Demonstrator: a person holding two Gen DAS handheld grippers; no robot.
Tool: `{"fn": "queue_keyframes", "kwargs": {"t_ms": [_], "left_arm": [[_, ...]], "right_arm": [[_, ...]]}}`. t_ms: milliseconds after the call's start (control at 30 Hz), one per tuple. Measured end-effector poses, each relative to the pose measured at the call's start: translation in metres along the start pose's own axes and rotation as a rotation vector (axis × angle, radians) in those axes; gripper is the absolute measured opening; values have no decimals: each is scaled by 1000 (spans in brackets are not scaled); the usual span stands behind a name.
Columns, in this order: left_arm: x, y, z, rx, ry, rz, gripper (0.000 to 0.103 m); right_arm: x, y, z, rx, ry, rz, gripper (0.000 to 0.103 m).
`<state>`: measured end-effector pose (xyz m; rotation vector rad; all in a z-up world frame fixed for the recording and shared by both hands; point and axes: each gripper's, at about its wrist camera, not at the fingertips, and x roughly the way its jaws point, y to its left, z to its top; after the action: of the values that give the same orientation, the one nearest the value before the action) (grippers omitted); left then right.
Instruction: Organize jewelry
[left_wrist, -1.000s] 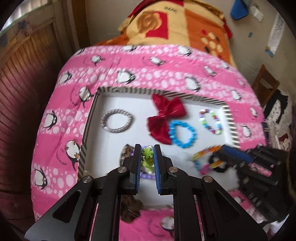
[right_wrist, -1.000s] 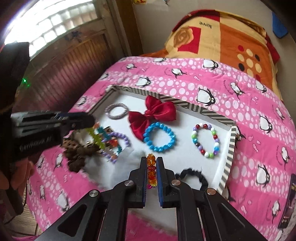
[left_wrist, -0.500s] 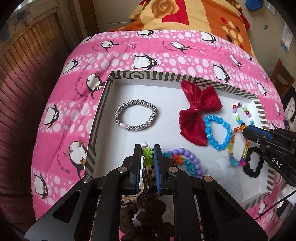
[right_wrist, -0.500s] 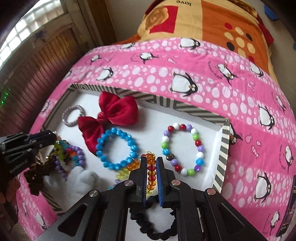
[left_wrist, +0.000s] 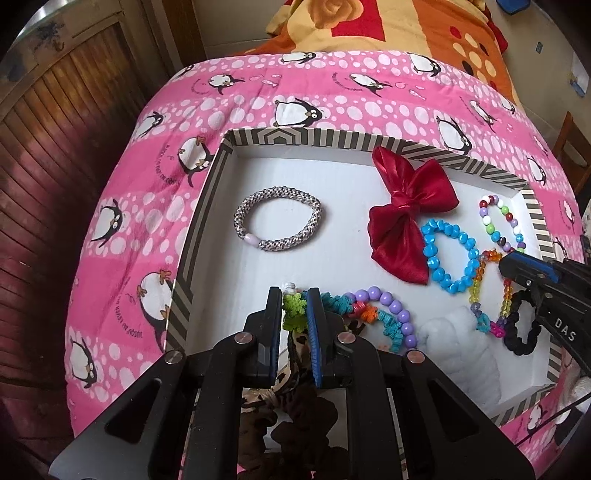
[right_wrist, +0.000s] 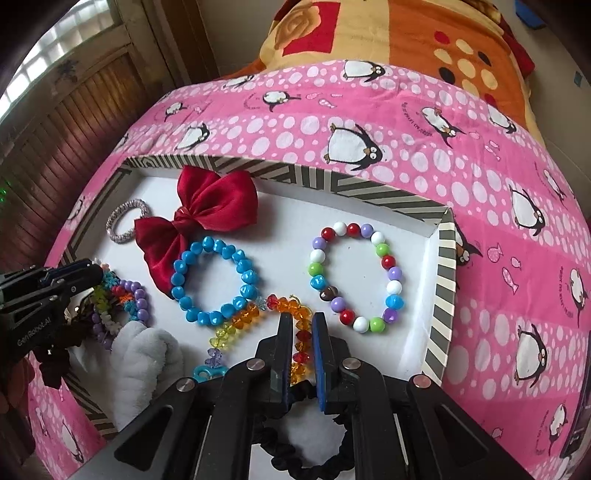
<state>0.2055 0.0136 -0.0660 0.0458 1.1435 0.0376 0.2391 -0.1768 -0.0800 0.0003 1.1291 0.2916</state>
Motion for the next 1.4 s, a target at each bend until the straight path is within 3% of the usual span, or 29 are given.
{"fn": "queue_keyframes", "kwargs": {"t_ms": [67,133,167,333,567,967,1400], "left_arm": [[-2,-1,-1,4,-2,16,16],[-6,-2,-3,5,-4,26,28],[-9,-2,-3,-1,-8,20,35],[-28,-2,-9,-16,-40,17,47],[-58,-1,-24,-51,-85,-2,47],[-97,-8,-59,-63,-137,13,47],[-122,-7,-85,-81,-172,26,47]], "right_arm": [[-4,-1,-2,15,-13,5,38],[-12,-2,-6,33,-31,23,46],[-16,-1,-8,38,-38,32,46],[-44,6,-23,46,-92,45,46],[-81,18,-46,79,-168,47,46],[-105,36,-83,108,-202,20,46],[-123,46,-101,103,-215,13,48]]}}
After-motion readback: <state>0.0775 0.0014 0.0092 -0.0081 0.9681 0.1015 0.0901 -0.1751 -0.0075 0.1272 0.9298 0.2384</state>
